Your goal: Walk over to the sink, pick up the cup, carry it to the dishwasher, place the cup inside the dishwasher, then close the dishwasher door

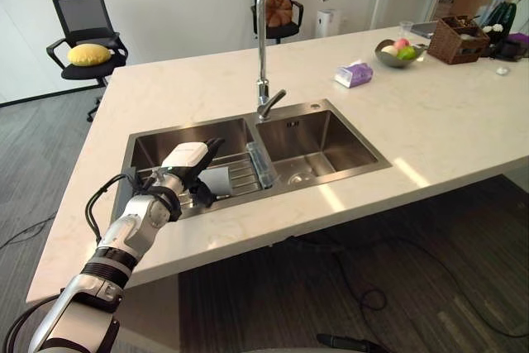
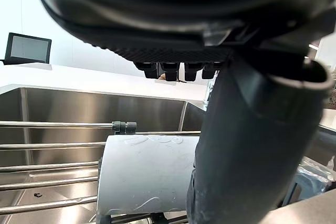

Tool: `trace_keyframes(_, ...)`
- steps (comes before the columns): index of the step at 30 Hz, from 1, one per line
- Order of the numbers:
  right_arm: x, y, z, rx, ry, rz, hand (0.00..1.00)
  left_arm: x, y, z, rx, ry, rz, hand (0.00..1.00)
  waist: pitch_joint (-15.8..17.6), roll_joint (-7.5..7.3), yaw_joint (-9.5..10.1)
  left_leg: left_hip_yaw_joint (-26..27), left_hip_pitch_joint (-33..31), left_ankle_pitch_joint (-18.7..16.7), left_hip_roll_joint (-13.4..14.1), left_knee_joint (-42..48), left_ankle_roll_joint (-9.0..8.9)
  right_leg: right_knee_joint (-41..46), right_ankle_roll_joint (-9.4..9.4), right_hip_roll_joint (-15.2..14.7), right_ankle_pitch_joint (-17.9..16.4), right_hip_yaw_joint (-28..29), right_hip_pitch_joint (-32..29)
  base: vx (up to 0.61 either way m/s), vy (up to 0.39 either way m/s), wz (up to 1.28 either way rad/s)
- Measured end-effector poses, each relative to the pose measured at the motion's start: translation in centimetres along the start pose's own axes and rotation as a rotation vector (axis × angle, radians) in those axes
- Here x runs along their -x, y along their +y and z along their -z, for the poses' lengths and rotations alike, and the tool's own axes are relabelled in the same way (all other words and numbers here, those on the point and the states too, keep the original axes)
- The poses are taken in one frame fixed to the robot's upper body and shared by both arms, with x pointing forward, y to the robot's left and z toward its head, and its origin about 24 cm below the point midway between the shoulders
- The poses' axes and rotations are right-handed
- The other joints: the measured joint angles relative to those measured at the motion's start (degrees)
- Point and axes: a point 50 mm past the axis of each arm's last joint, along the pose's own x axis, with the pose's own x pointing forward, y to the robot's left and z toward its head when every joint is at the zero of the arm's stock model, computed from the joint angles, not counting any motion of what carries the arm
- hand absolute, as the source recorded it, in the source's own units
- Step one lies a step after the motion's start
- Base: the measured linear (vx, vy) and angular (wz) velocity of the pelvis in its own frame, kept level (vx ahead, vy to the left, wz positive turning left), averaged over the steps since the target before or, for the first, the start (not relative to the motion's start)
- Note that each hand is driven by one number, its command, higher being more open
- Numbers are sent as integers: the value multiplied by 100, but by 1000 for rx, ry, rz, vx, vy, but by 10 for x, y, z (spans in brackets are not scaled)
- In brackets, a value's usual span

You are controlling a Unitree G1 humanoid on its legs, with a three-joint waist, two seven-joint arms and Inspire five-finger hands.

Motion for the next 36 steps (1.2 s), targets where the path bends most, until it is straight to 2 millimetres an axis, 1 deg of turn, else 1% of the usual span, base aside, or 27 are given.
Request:
trace_keyframes(4, 0, 0, 0, 5, 9, -1, 100, -1, -3, 1, -7, 18, 7, 100, -5, 9, -9, 14, 18, 0, 0, 0, 0, -2, 0, 0, 8, 22, 0, -39, -20, -4)
trace_keyframes(8, 0, 0, 0, 16, 16, -4, 100, -2, -5, 7, 1, 62, 18, 100, -16, 22, -41, 20, 31, 0, 0, 0, 0, -4, -1, 1, 11, 31, 7, -29, -17, -1)
trace_keyframes(13, 0, 0, -2, 23, 27, -7, 100, -3, -4, 11, 4, 105, 37, 100, -11, 54, -153, 28, 55, -2, -2, 0, -3, -7, 2, 0, 14, 40, 25, -19, -13, -1)
trace_keyframes(18, 2, -6, -4, 22, 29, -3, 100, -4, -12, 14, 30, 154, 70, 100, 8, 176, -209, 65, 90, -38, -1, 5, -57, -25, 3, 2, 17, 89, 41, -37, -18, -4)
trace_keyframes(20, 3, -9, -7, 35, 29, 3, 100, -5, -15, 13, 40, 163, 78, 100, 18, 263, -241, 73, 93, -50, -1, 8, -74, -29, 3, 2, 16, 103, 39, -36, -22, -3)
trace_keyframes(25, 5, -13, -14, 46, 17, 12, 100, -4, -16, 15, 45, 193, 83, 100, 100, 405, -332, 88, 93, -83, 19, 43, -122, -30, 3, 18, 15, 129, 40, -17, -16, -2)
trace_keyframes(30, 6, -15, -18, 60, 7, 20, 100, -4, -18, 17, 51, 213, 87, 100, 161, 497, -380, 97, 93, -99, 42, 83, -143, -30, -3, 37, 11, 143, 48, -25, -32, -2)
trace_keyframes(32, 7, -17, -20, 74, 1, 27, 100, -5, -20, 16, 55, 224, 91, 100, 196, 552, -402, 97, 93, -137, 49, 123, -198, -30, -6, 37, 8, 149, 63, -40, -36, -1)
trace_keyframes(36, 8, -19, -24, 87, -5, 35, 100, -5, -23, 15, 49, 242, 94, 100, 249, 628, -453, 96, 111, -154, 59, 146, -223, -31, -16, 42, -3, 154, 86, -8, -7, 0)
